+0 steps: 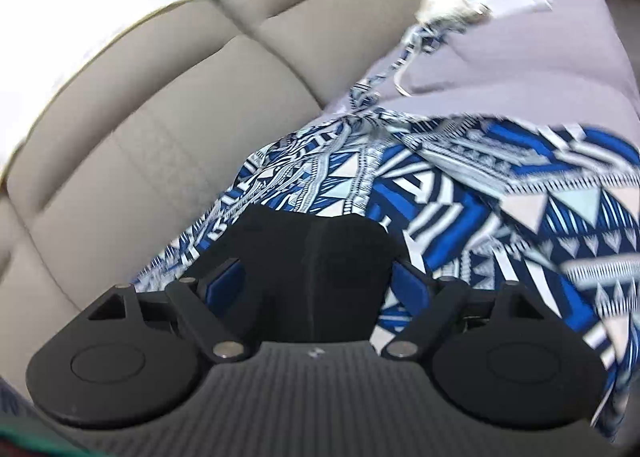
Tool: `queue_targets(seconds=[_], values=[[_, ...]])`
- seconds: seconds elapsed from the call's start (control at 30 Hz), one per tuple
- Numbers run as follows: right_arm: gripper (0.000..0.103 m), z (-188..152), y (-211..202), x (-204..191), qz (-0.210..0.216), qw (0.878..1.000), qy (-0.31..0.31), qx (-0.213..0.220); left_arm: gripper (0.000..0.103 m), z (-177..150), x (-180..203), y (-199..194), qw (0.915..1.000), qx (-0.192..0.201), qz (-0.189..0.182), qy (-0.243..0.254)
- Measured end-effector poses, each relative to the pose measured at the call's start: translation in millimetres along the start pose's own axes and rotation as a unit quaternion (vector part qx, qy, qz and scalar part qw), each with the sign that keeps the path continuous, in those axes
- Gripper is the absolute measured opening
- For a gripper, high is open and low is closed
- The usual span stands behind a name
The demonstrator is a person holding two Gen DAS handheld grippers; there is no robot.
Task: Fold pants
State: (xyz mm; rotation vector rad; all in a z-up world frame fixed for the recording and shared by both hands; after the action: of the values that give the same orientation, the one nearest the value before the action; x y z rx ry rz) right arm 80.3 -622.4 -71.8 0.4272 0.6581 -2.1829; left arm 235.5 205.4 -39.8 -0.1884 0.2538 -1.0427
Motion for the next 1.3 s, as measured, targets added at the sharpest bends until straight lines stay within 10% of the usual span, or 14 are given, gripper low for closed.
queue_targets(seconds=[0.1,0.17,0.23,0.33,0.6,0.83,1.07,1.3], values=[[0.077,-2.4,0.7,-8.0,-0.009,0.999,-0.038,-0.001,0.086,-0.1,0.1,0.0,1.0000,0.000,0.000,0.000],[0.061,-4.0,0.5,-12.3,-0.018,0.998,-0.063,-0.003,0.086,-0.1,0.1,0.0,1.0000,0.000,0.000,0.000],[0.025,-4.7,2.0,-13.7,-0.025,0.997,-0.069,-0.009,0.086,-0.2,0.0,0.1,1.0000,0.000,0.000,0.000],[0.012,-3.5,2.6,-14.2,-0.021,0.999,-0.035,-0.017,0.086,-0.2,0.3,0.1,1.0000,0.000,0.000,0.001],[0.011,-41.3,-29.3,-163.3,0.120,0.988,-0.089,-0.046,0.086,0.1,0.9,-0.2,1.0000,0.000,-0.001,-0.003],[0.011,-210.8,-153.4,-355.3,0.358,0.887,-0.248,-0.153,0.086,0.0,-0.1,-0.4,1.0000,-0.001,-0.002,-0.007],[0.012,-295.6,-219.2,-398.1,0.407,0.848,-0.290,-0.175,0.086,-0.5,-3.8,0.6,0.9997,-0.004,-0.009,-0.021],[0.066,-299.0,-254.7,-395.2,0.458,0.806,-0.326,-0.184,0.086,-1.1,-5.9,1.0,0.9993,-0.006,-0.015,-0.034]])
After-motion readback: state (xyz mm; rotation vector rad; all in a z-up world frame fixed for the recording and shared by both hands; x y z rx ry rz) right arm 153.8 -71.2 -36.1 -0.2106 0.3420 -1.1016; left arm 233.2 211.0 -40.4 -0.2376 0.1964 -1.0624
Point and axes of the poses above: each gripper's, at about its wrist camera, not at the fingertips, and y roughly the way its jaws point, x to its right, z to its top, the point moved 9 cm from there along y, roughly the way its jaws point, and after that the axes turned 13 degrees about x, right-handed, at the moved point
